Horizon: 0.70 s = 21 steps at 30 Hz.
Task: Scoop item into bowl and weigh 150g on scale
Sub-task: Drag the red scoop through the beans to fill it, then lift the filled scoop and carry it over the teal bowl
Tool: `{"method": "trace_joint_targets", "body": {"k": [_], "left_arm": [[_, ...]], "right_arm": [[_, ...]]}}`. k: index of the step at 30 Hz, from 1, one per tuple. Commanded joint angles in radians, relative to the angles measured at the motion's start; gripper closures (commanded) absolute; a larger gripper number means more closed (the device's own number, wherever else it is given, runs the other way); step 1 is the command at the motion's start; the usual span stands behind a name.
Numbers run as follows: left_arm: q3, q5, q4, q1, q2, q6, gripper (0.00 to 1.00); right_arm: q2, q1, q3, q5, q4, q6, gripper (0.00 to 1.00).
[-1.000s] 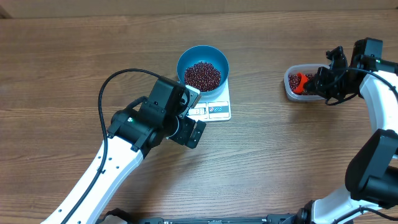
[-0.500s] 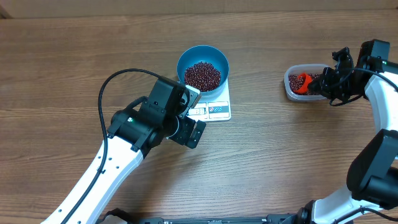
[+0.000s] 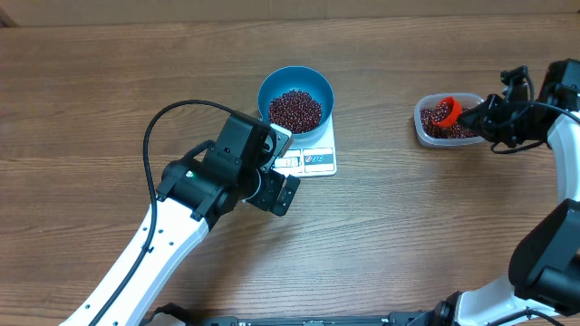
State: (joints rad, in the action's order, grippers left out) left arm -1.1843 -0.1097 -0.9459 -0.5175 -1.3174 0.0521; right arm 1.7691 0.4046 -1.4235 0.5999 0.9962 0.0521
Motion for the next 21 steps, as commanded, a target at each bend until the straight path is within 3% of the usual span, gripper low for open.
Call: {"method": "trace_joint_targets", "body": {"k": [1, 11, 21], "left_arm": [[-0.002, -0.011, 0.004, -0.005, 0.003, 0.0, 0.0], [-0.002, -0.011, 0.004, -0.005, 0.003, -0.001, 0.0], [-0.002, -0.011, 0.004, -0.005, 0.003, 0.0, 0.0]], "right_arm": [[-0.031, 0.029, -0.031, 0.078, 0.009, 0.009, 0.96], [-0.032, 0.029, -0.031, 0.349, 0.008, 0.032, 0.96], [-0.078, -0.206, -0.031, 0.427, -0.12, -0.009, 0.96]]}}
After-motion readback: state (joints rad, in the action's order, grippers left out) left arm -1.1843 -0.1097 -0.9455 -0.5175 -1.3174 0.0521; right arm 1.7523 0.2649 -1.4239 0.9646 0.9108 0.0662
